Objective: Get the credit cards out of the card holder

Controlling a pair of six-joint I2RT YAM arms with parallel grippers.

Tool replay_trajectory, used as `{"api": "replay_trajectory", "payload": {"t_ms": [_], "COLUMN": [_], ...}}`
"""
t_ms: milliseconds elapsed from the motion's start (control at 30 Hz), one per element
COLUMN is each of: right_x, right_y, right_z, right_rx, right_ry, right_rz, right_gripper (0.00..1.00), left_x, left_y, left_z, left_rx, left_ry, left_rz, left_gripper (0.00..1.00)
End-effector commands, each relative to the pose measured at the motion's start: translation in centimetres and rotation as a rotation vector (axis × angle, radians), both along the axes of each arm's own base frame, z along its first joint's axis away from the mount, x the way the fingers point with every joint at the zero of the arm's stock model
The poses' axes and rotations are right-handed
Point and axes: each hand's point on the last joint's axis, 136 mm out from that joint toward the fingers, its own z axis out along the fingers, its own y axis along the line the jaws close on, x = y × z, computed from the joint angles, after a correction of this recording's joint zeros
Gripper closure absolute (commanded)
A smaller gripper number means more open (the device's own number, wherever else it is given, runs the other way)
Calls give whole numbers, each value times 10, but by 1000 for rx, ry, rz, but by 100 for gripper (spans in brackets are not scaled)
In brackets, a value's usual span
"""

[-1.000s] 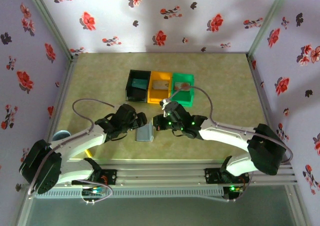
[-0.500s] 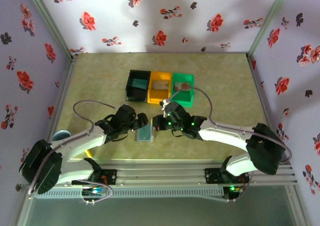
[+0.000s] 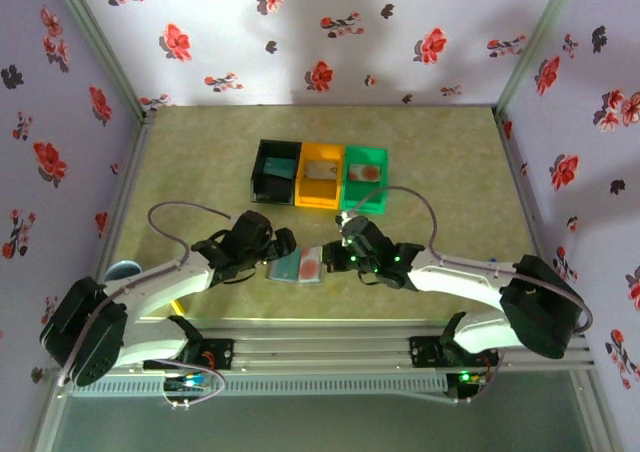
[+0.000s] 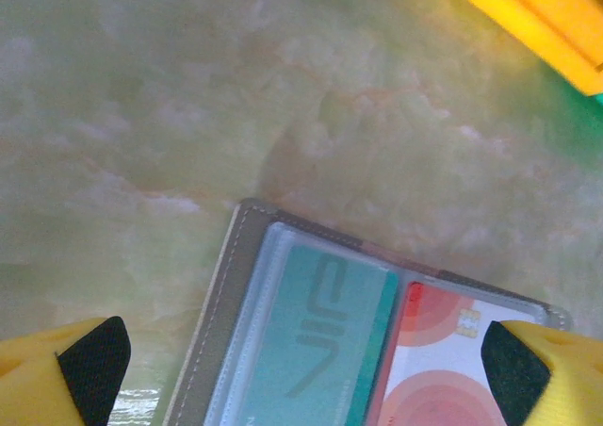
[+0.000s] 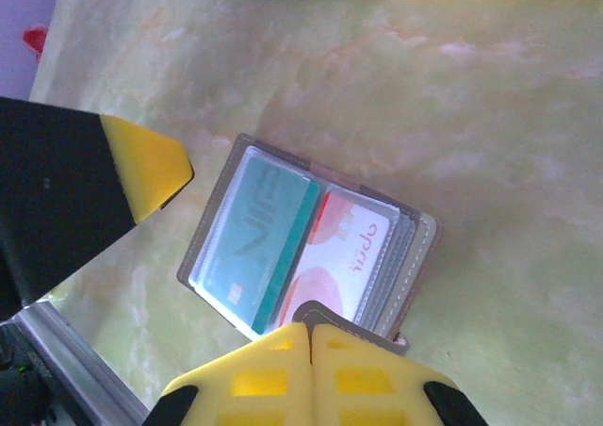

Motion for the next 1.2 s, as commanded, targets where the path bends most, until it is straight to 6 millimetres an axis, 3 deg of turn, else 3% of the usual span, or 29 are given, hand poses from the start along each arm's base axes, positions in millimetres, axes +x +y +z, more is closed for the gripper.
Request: {"api": "replay_trajectory", "payload": {"t_ms": [0,100,200,267,467,667,833,1000,1167], "right_x": [0,-1,2,1,2,2,7,14,18], "right_y": [-11,-9,-12,-10,10,46,68,69,65], "right_z": [-5,-2,6,12,26,31,23,1,-20], "right_rx": [-36,-26,-27,-13,76,225,304,243,180], "right_ry": [-13,-9,-25,-31,-5,70,132,166,191], "right_rz": [-10,-1,-17,-10,16,60,53,-12,-65], "right_gripper": [88,80,59,54,53,57,61,68,68], "left_x": [-9,-14,-18,-21,-29,-35,-41,-45,-48], "left_y": [4,8,12,16,23,30,37,42,43], "left_z": [-10,-15,-16,-18,-21,-27,-33,-38,-44], "left_rx": [42,62,96,115,170,228,267,288,303], "left_ry": [53,79,108,125,170,218,246,260,283], "left_rz": [-14,-14,-20,-20,-36,-53,-63,-63,-70], "left_gripper": [1,1,2,2,4,5,5,6,6]}}
